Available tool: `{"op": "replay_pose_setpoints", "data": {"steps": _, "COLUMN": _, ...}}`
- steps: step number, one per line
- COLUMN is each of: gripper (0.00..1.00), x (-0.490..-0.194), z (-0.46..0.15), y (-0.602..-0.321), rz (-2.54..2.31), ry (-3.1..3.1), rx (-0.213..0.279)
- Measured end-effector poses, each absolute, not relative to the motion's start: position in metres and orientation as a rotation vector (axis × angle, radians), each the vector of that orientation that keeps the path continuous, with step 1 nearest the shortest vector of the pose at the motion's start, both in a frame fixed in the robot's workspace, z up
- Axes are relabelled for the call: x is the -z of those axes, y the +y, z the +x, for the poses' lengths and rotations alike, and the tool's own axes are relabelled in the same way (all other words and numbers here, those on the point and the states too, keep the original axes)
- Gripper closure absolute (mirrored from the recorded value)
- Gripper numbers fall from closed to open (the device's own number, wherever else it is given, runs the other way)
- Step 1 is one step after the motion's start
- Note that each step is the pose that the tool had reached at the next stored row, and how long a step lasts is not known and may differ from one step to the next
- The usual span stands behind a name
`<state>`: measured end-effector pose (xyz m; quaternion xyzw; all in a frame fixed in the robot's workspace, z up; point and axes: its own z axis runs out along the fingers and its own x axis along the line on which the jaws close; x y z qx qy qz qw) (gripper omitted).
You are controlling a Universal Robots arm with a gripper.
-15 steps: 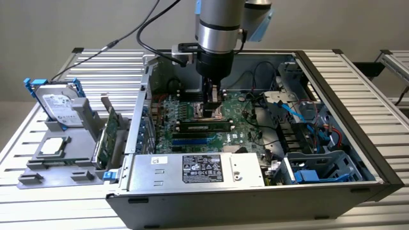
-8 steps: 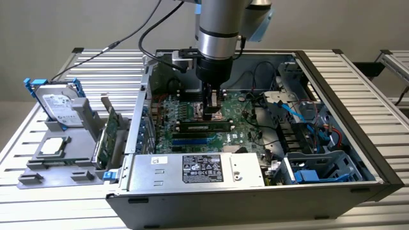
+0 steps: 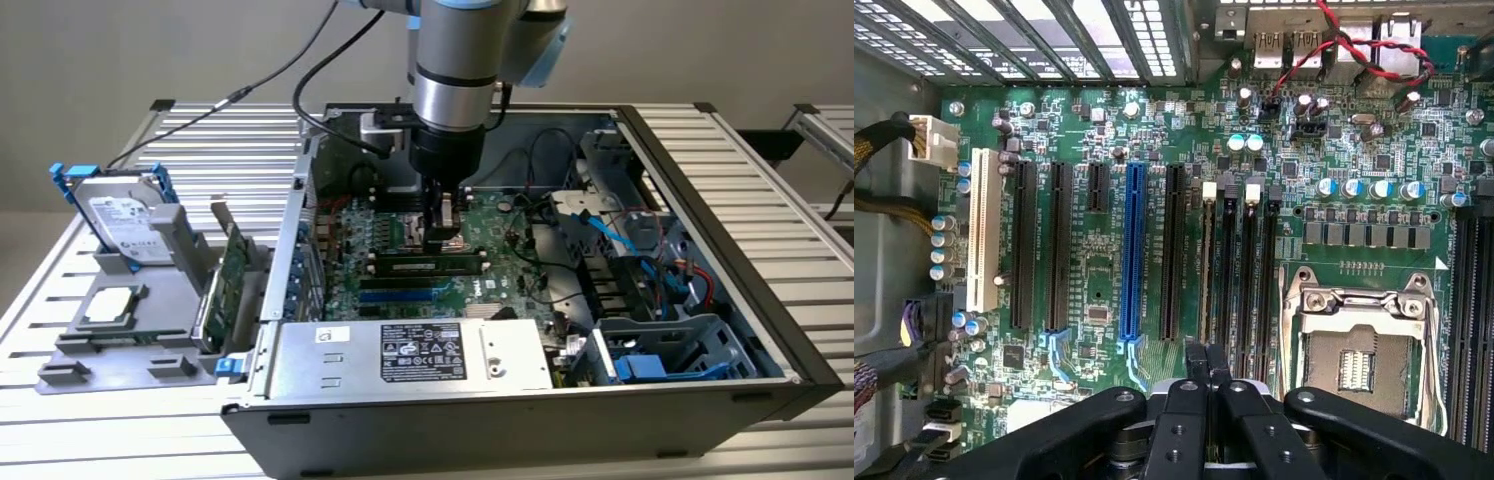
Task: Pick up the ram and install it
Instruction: 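Press down the ram until it locks into place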
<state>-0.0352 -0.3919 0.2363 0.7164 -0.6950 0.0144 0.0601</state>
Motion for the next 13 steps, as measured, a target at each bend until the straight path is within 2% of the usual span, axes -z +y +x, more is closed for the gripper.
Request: {"op": "replay_pose_setpoints", "data": {"steps": 13, "gripper": 0.89, "x": -0.2262, "z": -0.0349, "y": -0.3889, "rz": 2.166, "ry": -2.101, "rx": -0.047}}
